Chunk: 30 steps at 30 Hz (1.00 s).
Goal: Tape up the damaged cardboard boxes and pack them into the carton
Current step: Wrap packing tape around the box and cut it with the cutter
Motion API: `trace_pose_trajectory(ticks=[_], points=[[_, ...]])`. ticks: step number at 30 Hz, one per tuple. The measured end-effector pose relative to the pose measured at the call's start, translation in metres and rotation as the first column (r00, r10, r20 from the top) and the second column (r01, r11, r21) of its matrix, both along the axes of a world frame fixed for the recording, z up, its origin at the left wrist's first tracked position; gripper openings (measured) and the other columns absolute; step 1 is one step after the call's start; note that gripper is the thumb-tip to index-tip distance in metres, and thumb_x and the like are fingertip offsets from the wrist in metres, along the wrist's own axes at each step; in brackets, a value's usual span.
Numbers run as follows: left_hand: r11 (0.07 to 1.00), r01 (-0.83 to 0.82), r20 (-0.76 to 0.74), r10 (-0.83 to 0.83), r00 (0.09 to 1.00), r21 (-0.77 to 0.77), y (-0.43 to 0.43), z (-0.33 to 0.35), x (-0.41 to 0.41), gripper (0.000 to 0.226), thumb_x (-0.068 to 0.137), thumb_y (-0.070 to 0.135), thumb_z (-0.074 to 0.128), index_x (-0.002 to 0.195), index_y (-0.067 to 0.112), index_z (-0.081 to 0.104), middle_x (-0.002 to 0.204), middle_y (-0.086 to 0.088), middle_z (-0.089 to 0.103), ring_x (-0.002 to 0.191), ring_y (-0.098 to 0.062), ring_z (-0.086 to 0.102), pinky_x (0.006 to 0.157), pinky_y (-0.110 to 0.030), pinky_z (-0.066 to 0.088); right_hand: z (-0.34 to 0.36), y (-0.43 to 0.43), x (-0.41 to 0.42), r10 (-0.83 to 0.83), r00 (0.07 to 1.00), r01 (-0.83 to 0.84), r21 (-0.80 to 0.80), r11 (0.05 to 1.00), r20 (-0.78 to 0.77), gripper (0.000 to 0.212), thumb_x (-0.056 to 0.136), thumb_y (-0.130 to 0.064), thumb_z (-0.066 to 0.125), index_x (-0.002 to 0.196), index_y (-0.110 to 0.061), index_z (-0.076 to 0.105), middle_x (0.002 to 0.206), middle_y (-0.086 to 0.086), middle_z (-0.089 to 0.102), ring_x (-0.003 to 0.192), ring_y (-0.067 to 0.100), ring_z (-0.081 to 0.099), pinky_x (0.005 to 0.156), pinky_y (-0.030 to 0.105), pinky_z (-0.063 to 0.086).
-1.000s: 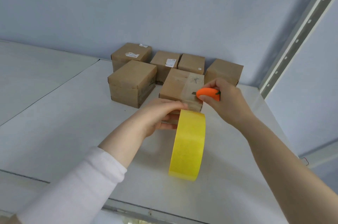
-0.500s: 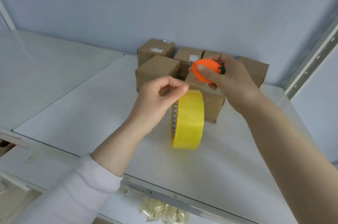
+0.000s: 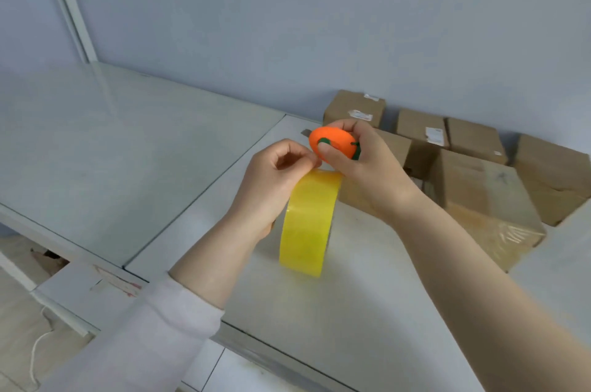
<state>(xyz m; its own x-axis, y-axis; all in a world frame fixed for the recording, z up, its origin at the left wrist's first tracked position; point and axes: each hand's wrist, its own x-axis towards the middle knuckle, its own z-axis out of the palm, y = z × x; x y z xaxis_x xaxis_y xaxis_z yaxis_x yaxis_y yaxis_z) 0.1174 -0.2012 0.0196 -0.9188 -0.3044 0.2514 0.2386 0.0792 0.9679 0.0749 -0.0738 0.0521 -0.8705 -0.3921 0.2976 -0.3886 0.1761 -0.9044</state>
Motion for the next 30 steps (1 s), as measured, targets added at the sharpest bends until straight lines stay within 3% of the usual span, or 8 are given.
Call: trace_pose_trajectory(ticks=[6,12,16,19,22,24,28,30], points=[[0.993,0.119,0.088,-0.117,0.989,-0.016,-0.006,-0.002,-0.017,0.006,0.081,0.025,0.068,0.078,0.021,0.065,0.073,0.012,0.066,0.070,-0.002,0.059,0.068,-0.022,0.041,-0.001,-0.002,-0.017,-0.126,0.990,0.131,0.087,0.988,-0.059,0.021,0.087,-0.016,0.064,0.106,-0.019,0.054,0.094,-0.010,0.058,0.084,0.007,0.054,0.069,0.015,0.044],[0.976,0.189,0.221,-0.162,0.962,-0.111,-0.002,-0.002,-0.019,0.054,0.058,0.055,0.070,0.105,0.030,0.061,0.108,0.012,0.066,0.106,-0.002,0.060,0.085,-0.023,0.046,-0.001,0.013,-0.031,-0.134,0.984,0.125,0.085,0.989,0.117,0.016,0.088,-0.020,0.064,0.101,-0.025,0.056,0.094,0.006,0.058,0.066,0.011,0.051,0.048,0.017,0.040],[0.989,0.129,0.243,-0.107,0.964,-0.076,0.000,0.002,-0.015,0.117,0.062,0.044,0.082,0.140,0.050,-0.005,0.142,0.000,0.035,0.105,0.012,0.054,0.080,-0.015,0.043,-0.002,0.016,-0.035,-0.149,0.988,0.136,0.220,0.966,0.042,0.016,0.089,-0.029,0.062,0.103,-0.021,0.065,0.087,-0.005,0.059,0.068,0.002,0.051,0.054,0.010,0.039],[0.940,0.016,0.094,0.017,0.995,-0.340,0.002,0.008,-0.015,0.082,0.070,0.037,0.076,0.131,0.049,0.022,0.150,0.001,0.014,0.140,-0.012,0.021,0.113,-0.033,0.026,-0.003,0.018,-0.037,-0.181,0.949,0.295,0.521,0.801,-0.259,0.029,0.094,-0.040,0.048,0.106,-0.025,0.069,0.098,-0.003,0.064,0.101,0.013,0.052,0.084,0.024,0.033],[0.750,-0.036,0.054,0.095,0.994,-0.660,0.005,0.021,-0.019,0.018,0.083,0.037,0.063,0.101,0.040,0.060,0.152,-0.012,0.025,0.143,-0.019,0.012,0.102,-0.018,0.013,0.004,0.042,-0.033,-0.206,0.919,0.361,0.510,0.780,-0.336,0.043,0.094,-0.050,0.039,0.122,-0.025,0.061,0.132,0.003,0.051,0.129,0.021,0.026,0.089,0.019,0.012],[0.645,-0.006,0.091,0.117,0.989,-0.764,0.006,0.030,-0.025,0.020,0.090,0.033,0.057,0.098,0.022,0.071,0.139,-0.019,0.046,0.138,-0.025,0.027,0.099,-0.021,0.020,0.002,0.079,-0.026,-0.263,0.866,0.468,0.502,0.727,-0.426,0.055,0.089,-0.057,0.038,0.132,-0.027,0.051,0.141,0.001,0.042,0.132,0.019,0.020,0.100,0.024,0.013],[0.480,-0.016,0.121,0.253,0.960,-0.877,0.022,0.045,-0.032,0.031,0.089,0.041,0.055,0.110,0.023,0.069,0.138,-0.020,0.045,0.132,-0.032,0.035,0.105,-0.034,0.028,-0.024,0.155,-0.003,-0.255,0.818,0.575,0.732,0.365,-0.515,0.073,0.081,-0.069,0.025,0.143,-0.032,0.030,0.154,-0.002,0.022,0.144,0.019,0.000,0.113,0.040,0.012],[0.524,-0.118,-0.021,0.186,0.982,-0.844,0.052,0.045,-0.034,0.035,0.087,0.041,0.057,0.117,0.026,0.065,0.140,-0.012,0.046,0.132,-0.026,0.037,0.106,-0.030,0.027,-0.036,0.183,0.001,-0.226,0.849,0.528,0.764,0.371,-0.478,0.073,0.081,-0.065,0.006,0.147,-0.036,0.017,0.158,-0.005,0.011,0.145,0.019,-0.007,0.115,0.036,0.006]])
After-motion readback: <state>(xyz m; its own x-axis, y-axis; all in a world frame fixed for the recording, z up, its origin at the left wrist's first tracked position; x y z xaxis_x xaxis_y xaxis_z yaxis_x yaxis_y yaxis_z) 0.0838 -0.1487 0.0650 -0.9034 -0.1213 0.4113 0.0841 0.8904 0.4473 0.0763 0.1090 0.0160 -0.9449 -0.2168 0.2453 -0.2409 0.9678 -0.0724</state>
